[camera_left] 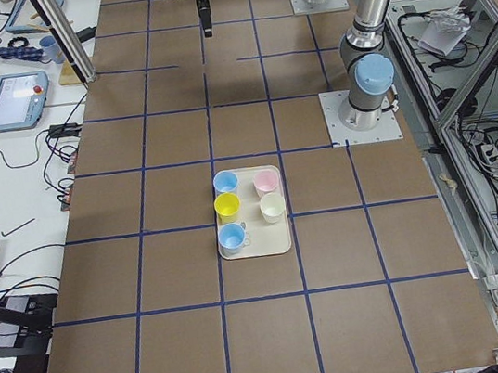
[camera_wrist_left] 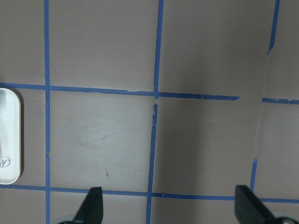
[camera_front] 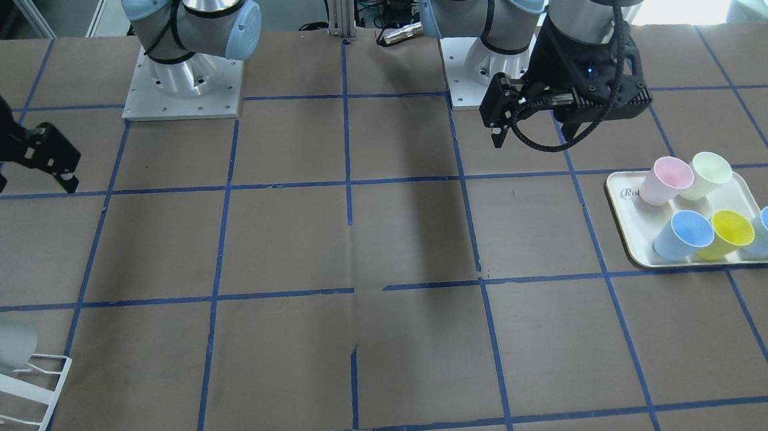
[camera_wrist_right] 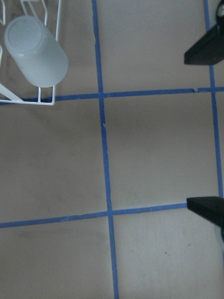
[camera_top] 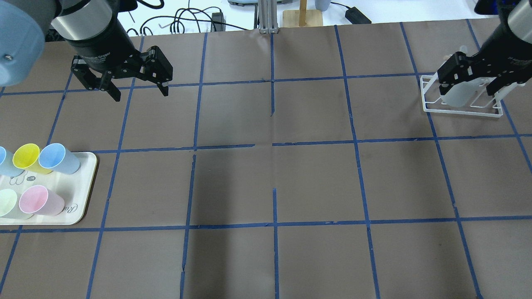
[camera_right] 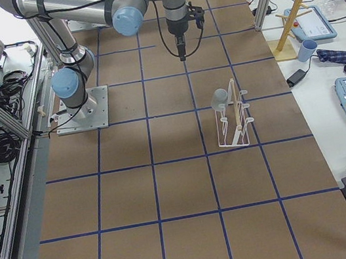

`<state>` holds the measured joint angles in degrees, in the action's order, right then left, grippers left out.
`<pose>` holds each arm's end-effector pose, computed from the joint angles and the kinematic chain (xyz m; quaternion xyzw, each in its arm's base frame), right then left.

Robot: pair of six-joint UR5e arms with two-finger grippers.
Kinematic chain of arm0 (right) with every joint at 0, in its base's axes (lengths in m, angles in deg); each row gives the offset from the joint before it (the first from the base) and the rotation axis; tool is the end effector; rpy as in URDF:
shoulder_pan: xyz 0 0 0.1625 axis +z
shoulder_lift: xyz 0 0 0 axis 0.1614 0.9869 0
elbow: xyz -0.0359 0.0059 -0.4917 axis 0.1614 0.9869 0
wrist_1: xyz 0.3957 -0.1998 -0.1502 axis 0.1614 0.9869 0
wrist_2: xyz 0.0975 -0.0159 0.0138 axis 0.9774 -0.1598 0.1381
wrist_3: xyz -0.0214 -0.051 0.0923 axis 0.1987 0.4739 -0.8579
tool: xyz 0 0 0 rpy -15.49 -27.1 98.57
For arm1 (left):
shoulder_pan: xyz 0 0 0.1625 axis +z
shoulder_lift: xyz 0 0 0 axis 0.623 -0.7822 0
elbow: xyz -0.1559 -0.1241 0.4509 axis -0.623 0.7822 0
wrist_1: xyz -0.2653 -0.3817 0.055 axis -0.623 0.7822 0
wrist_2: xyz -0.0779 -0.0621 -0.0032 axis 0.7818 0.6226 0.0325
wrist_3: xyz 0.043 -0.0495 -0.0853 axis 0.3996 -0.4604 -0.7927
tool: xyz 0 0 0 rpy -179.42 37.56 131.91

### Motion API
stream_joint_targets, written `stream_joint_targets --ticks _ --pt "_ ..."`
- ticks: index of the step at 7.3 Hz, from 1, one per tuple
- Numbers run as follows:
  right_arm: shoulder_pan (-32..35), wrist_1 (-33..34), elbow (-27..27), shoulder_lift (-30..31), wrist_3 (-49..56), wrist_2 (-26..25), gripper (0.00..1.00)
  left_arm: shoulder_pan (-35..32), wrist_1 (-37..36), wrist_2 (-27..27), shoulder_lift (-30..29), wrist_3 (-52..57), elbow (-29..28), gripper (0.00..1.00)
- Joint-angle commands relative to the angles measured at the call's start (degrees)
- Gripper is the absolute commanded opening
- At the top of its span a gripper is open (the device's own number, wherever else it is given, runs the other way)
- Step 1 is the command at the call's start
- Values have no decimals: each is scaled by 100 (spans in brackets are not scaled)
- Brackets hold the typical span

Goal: Transfer IKEA cup to right arm and place on rack

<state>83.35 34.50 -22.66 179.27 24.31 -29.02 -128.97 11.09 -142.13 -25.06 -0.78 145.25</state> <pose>-0.0138 -0.5400 0.5227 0.0312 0.9991 -0.0289 0.0014 -0.1382 -0.5582 0.5693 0.0363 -0.9993 0.0039 0.0032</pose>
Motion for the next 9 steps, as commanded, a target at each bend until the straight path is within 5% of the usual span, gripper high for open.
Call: stream_joint_targets --ticks 1,5,9 --pt "511 -706 -40 490 -362 36 100 0 -7 10 -1 -6 1 100" --pt "1443 -1008 -216 757 -1257 45 100 -9 -7 18 -10 -15 1 100" --pt "1462 -1069 -102 757 -1189 1 100 -9 -43 1 -27 -15 -26 100"
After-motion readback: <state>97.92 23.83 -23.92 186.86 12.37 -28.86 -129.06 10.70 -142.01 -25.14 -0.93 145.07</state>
